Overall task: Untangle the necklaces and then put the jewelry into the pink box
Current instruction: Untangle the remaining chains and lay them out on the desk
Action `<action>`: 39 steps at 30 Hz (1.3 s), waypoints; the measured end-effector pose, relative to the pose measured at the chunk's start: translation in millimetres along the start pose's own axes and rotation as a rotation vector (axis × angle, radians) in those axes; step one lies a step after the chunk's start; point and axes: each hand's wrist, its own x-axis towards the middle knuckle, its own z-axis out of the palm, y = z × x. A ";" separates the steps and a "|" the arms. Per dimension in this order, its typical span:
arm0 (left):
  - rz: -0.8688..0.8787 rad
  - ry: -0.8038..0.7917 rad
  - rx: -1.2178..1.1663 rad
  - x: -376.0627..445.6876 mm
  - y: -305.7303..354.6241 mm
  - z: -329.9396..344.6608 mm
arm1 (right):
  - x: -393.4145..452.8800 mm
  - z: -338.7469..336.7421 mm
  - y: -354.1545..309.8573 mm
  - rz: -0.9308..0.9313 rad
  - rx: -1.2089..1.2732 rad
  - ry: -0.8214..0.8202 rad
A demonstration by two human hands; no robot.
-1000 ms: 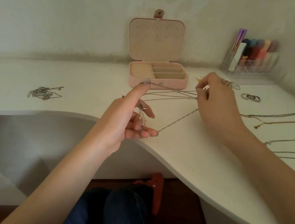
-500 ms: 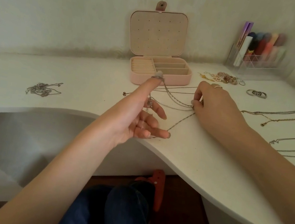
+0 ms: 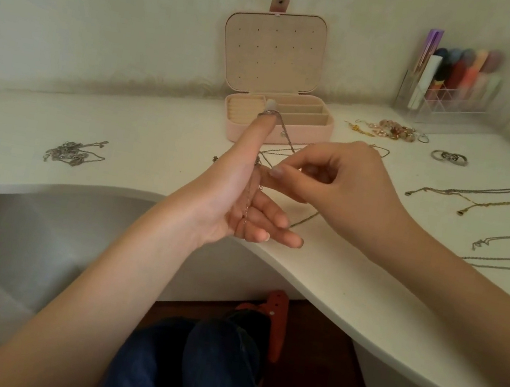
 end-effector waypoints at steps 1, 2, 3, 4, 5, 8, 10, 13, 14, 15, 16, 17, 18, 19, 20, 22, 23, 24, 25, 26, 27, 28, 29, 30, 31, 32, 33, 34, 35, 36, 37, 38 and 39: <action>-0.010 -0.009 0.000 0.0 -0.2 -0.7 | 0.5 -0.6 0.4 0.003 -0.001 0.003; -0.019 -0.018 0.003 -0.3 -0.1 -1.1 | 1.0 -1.0 0.6 0.005 0.004 0.004; -0.025 -0.029 0.011 -0.6 0.1 -1.4 | 1.7 -1.3 0.9 0.005 0.019 -0.002; -0.026 -0.039 0.022 -1.0 0.4 -1.4 | 2.4 -0.9 0.9 0.005 0.046 -0.020; -0.022 -0.049 0.035 -1.6 1.0 -0.8 | 2.4 -0.3 -0.2 0.007 0.087 -0.051; -0.004 -0.075 0.082 -2.7 1.9 1.0 | 2.4 1.0 -2.9 0.028 0.203 -0.101; -0.002 -0.081 0.096 -2.0 2.1 -0.4 | 3.5 -1.6 -3.1 0.039 0.235 -0.083; 0.017 -0.058 0.058 -0.9 -0.2 -8.2 | 6.2 -9.4 -0.2 0.084 0.315 -0.099; 0.024 -0.048 0.036 -1.0 -1.2 -11.6 | 6.9 -11.7 0.6 0.104 0.337 -0.110; 0.033 -0.031 0.018 -1.5 -2.1 -15.1 | 7.3 -13.4 0.8 0.122 0.348 -0.121; 0.043 -0.012 0.008 -1.9 -3.1 -18.3 | 7.7 -14.5 1.4 0.140 0.356 -0.132; 0.055 0.009 0.003 -2.4 -3.8 -20.8 | 8.0 -15.1 1.7 0.150 0.370 -0.146; 0.071 0.033 -0.001 -2.7 -4.4 -22.3 | 8.1 -15.1 1.9 0.157 0.391 -0.164; 0.090 0.062 -0.005 -3.1 -4.9 -23.0 | 8.2 -15.3 2.1 0.166 0.417 -0.181; 0.113 0.091 -0.011 -3.1 -5.6 -22.9 | 8.1 -15.1 2.1 0.183 0.443 -0.195; 0.160 0.147 -0.003 -2.6 -7.4 -21.3 | 7.5 -14.3 2.1 0.225 0.480 -0.214; 0.180 0.176 0.009 -2.7 -8.1 -20.5 | 7.1 -13.5 2.2 0.240 0.493 -0.223; 0.196 0.202 0.015 -2.3 -8.6 -19.5 | 6.6 -12.7 1.8 0.251 0.508 -0.233; 0.210 0.223 0.014 -2.6 -8.7 -18.9 | 6.2 -11.8 1.4 0.261 0.520 -0.241; 0.221 0.236 0.009 -3.2 -8.6 -18.3 | 6.0 -11.0 1.2 0.272 0.527 -0.247; 0.231 0.239 0.002 -4.1 -8.3 -17.7 | 6.0 -10.4 0.9 0.283 0.535 -0.249; 0.241 0.234 -0.007 -5.1 -7.8 -17.2 | 6.1 -10.0 0.9 0.294 0.544 -0.250; 0.253 0.227 -0.019 -6.1 -7.6 -16.9 | 6.4 -9.9 1.1 0.300 0.555 -0.250; 0.268 0.225 -0.030 -6.7 -7.8 -16.8 | 6.7 -9.8 1.3 0.304 0.564 -0.250; 0.284 0.227 -0.036 -7.1 -8.0 -17.0 | 7.2 -9.7 1.5 0.310 0.571 -0.248; 0.301 0.231 -0.033 -7.2 -8.4 -17.2 | 7.6 -9.6 1.7 0.319 0.578 -0.247; 0.316 0.232 -0.026 -7.4 -8.5 -17.3 | 7.9 -9.8 1.6 0.329 0.585 -0.247; 0.328 0.234 -0.017 -7.0 -8.6 -17.5 | 8.1 -9.9 1.3 0.339 0.595 -0.249; 0.339 0.238 -0.007 -6.7 -8.5 -17.8 | 8.3 -10.2 1.0 0.347 0.605 -0.252; 0.348 0.243 0.001 -6.4 -8.5 -18.2 | 8.4 -10.4 0.4 0.353 0.615 -0.255; 0.356 0.251 0.002 -6.0 -8.7 -18.6 | 8.5 -10.7 -0.2 0.358 0.621 -0.257; 0.361 0.258 -0.002 -5.8 -8.6 -18.9 | 8.6 -10.9 -1.0 0.365 0.625 -0.257; 0.364 0.264 -0.009 -5.8 -8.7 -19.1 | 8.7 -11.1 -1.4 0.374 0.629 -0.255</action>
